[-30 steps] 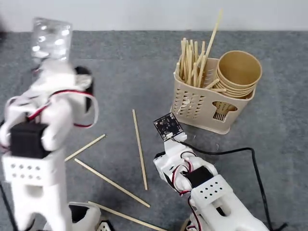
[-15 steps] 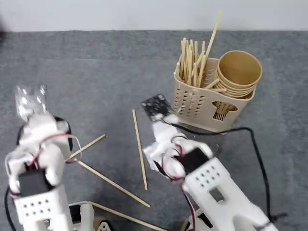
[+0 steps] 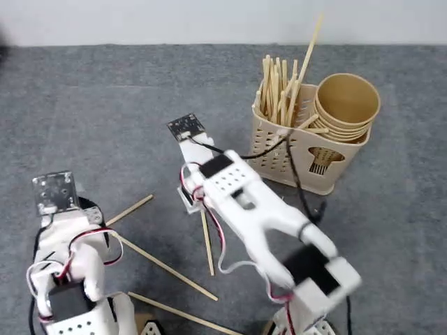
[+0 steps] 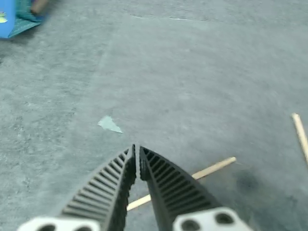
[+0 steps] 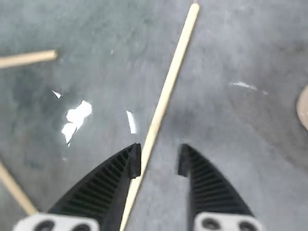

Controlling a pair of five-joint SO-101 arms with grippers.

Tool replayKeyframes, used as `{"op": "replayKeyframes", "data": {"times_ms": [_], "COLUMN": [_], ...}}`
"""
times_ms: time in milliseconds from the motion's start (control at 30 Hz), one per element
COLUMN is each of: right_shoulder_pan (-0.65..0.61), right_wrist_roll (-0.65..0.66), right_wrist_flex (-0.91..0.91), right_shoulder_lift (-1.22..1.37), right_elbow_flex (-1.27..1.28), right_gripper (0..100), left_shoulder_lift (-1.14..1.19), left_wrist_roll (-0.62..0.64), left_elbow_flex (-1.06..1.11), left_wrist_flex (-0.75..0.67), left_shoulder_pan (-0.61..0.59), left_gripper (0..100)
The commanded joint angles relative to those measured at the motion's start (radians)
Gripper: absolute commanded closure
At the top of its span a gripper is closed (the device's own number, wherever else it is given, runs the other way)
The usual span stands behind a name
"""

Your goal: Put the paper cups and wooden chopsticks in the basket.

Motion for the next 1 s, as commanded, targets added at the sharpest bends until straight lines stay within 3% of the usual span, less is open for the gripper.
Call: {"op": "replayKeyframes", "data": {"times_ms": [0, 267, 400, 500, 833, 967], "right_shoulder_pan": [-0.007, -0.004, 0.005, 0.021, 0.033, 0.033], "right_wrist_roll": [-0.014, -0.014, -0.012, -0.011, -0.011, 0.057], "right_wrist_flex": [0.013, 0.013, 0.015, 0.035, 0.349, 0.475], "right_shoulder_lift": [0.085, 0.286, 0.341, 0.343, 0.217, 0.122], "right_elbow_flex": [-0.144, -0.305, -0.321, -0.319, -0.546, -0.661], "right_gripper": [82.4, 88.5, 99.5, 99.0, 99.1, 99.1], "left_shoulder_lift": [-0.069, -0.161, -0.172, -0.172, -0.172, -0.172], "left_wrist_roll": [-0.012, -0.014, -0.038, -0.038, -0.04, -0.04], "left_elbow_flex": [0.053, 0.099, 0.104, 0.105, 0.116, 0.116], "left_wrist_flex": [-0.041, -0.021, -0.009, -0.009, -0.015, -0.014], "left_shoulder_pan": [-0.015, -0.015, -0.014, -0.014, -0.014, -0.014], "left_gripper": [99, 99, 99, 99, 99, 99]}}
